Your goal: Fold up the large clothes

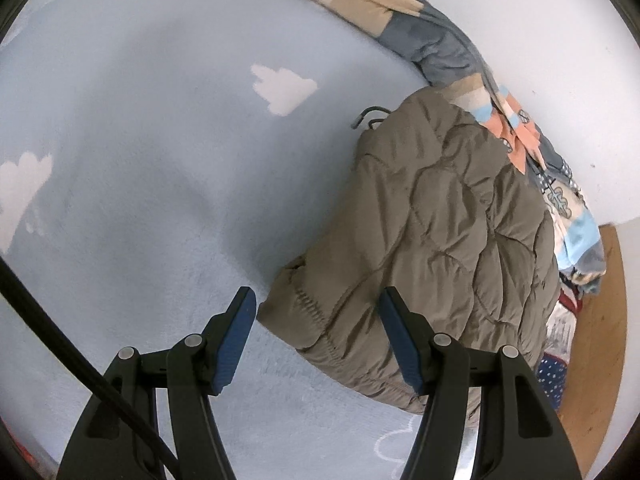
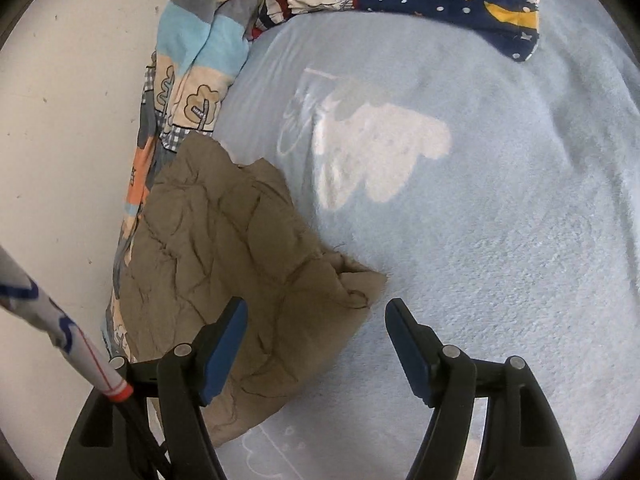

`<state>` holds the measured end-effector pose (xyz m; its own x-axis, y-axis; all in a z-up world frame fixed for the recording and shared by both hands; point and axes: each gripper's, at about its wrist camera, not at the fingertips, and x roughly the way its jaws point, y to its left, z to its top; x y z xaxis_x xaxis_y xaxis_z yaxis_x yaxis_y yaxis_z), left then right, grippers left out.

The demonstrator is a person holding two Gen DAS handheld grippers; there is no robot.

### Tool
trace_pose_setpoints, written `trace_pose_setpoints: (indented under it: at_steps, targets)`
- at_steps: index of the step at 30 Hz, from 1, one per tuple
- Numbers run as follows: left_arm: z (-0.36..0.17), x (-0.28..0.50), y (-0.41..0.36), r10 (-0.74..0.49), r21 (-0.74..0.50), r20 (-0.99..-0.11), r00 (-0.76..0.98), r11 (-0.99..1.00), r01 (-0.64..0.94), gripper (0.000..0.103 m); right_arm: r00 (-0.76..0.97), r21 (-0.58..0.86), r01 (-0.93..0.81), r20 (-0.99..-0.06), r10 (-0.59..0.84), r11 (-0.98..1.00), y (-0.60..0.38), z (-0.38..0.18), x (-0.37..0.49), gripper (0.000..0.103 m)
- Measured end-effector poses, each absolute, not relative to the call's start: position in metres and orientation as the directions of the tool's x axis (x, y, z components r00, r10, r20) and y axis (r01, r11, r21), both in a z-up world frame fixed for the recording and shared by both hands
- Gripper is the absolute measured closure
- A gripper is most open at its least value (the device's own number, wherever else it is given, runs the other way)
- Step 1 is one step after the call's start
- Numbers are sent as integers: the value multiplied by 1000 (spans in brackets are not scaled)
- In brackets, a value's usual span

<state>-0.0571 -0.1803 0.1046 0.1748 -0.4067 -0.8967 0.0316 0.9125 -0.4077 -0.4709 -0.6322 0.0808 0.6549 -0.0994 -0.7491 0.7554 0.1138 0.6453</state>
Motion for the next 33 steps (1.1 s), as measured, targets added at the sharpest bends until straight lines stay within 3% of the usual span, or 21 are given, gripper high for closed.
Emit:
trace_pose_setpoints:
  at_steps: [10,17,24,33]
  targets:
    - [131,-72,-211,-237,-169,-916,323,960,224,40,618,583,780,-776,-129,229,-620,91,-450,26]
    - [116,-71,-207,-259,-208,-932,254,955,211,40,642,631,766,-760,-99,123,-626,70,-460,25]
    - [102,-63,-187,-392,-380,-903,177,920,97,39,660,654,752,-745,-98,86,-625,60,-458,25]
    - [93,-62,-176,-448,-451,-880,158,893,20,37,660,654,751,-745,-97,90,-622,56,-449,23]
